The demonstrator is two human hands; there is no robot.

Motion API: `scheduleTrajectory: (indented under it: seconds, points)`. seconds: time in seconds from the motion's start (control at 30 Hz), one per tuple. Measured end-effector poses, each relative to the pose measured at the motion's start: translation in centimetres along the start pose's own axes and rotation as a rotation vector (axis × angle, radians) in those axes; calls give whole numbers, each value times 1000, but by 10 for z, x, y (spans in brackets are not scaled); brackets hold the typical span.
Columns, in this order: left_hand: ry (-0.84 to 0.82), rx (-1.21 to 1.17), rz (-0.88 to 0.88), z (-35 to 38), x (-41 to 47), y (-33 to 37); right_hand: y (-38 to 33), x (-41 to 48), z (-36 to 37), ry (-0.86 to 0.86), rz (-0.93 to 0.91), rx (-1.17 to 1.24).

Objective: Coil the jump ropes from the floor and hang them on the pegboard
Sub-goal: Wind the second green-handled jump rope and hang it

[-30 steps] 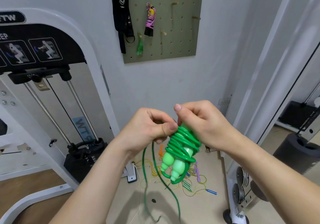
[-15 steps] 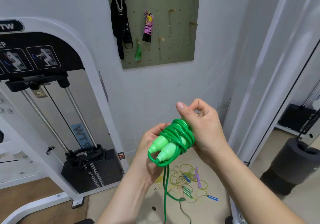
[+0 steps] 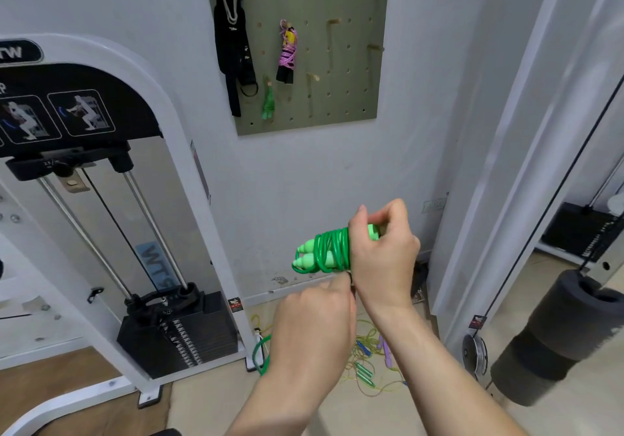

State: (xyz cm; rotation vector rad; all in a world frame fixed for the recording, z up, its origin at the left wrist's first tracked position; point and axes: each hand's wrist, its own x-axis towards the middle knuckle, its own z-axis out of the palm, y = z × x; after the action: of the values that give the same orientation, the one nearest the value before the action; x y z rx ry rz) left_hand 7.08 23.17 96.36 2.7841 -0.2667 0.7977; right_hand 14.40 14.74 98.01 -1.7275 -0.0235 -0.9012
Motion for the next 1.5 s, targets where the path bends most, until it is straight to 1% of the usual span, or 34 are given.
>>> scheduleTrajectory:
  seconds: [0.13, 0.23, 0.3, 0.4, 0.47, 0.5, 0.57, 0.63, 0.7, 0.77, 0.8, 0.83, 0.9, 0.93, 0.97, 1.03, 1.1, 1.13, 1.17, 1.23, 1.27, 1.37, 1.43, 1.5]
  points:
    - [117, -7, 179, -17, 5, -13, 3, 1, -4, -90, -188, -103]
    - [175, 54, 286, -29, 13, -26, 0, 3, -6, -170, -339, -167]
    - [188, 72, 320, -36, 18, -33, -4, 5, -10, -238, -441, -186]
    - [141, 37, 314, -48, 25, -41, -14, 8, -17, -400, -475, -156]
    - [71, -67, 295, -56, 32, -45, -20, 11, -21, -501, -474, -84]
    - [20, -161, 265, -59, 35, -46, -23, 13, -23, -542, -474, -40]
    - [-74, -391, 157, -64, 39, -47, -28, 18, -29, -616, -479, 25]
    - [-123, -596, 54, -65, 41, -43, -32, 21, -33, -690, -474, 58]
    - [-202, -799, -51, -67, 45, -41, -36, 24, -36, -761, -403, 116]
    - [-285, -1047, -110, -66, 49, -39, -43, 26, -36, -837, -209, 290]
    - [-296, -1162, -146, -62, 50, -37, -46, 27, -36, -855, -103, 388]
    - [-271, -1279, -197, -59, 50, -32, -48, 29, -36, -845, -19, 462]
    - [-151, -1511, -347, -51, 52, -21, -47, 29, -34, -789, 136, 574]
    - [-90, -1588, -413, -49, 53, -15, -46, 28, -32, -754, 225, 638]
    - [-47, -1617, -444, -48, 53, -10, -45, 25, -31, -718, 311, 703]
    - [-9, -1578, -440, -40, 53, -7, -43, 21, -32, -640, 473, 828]
    - [10, -1442, -402, -31, 50, -6, -37, 21, -33, -543, 640, 951]
    - [39, -1318, -370, -24, 45, -7, -35, 23, -33, -512, 716, 978]
    - [87, -1140, -324, -16, 40, -7, -33, 24, -32, -489, 771, 976]
    - [195, -752, -186, -3, 32, -7, -30, 22, -28, -414, 822, 927]
    - [217, -590, -130, 1, 28, -8, -28, 20, -26, -358, 821, 899]
    - [208, -277, -13, 4, 22, -10, -25, 17, -20, -180, 750, 794]
    - [182, -102, 52, 1, 21, -5, -21, 17, -16, -75, 668, 698]
    - [150, 22, 55, -3, 20, 1, -18, 19, -14, -7, 572, 597]
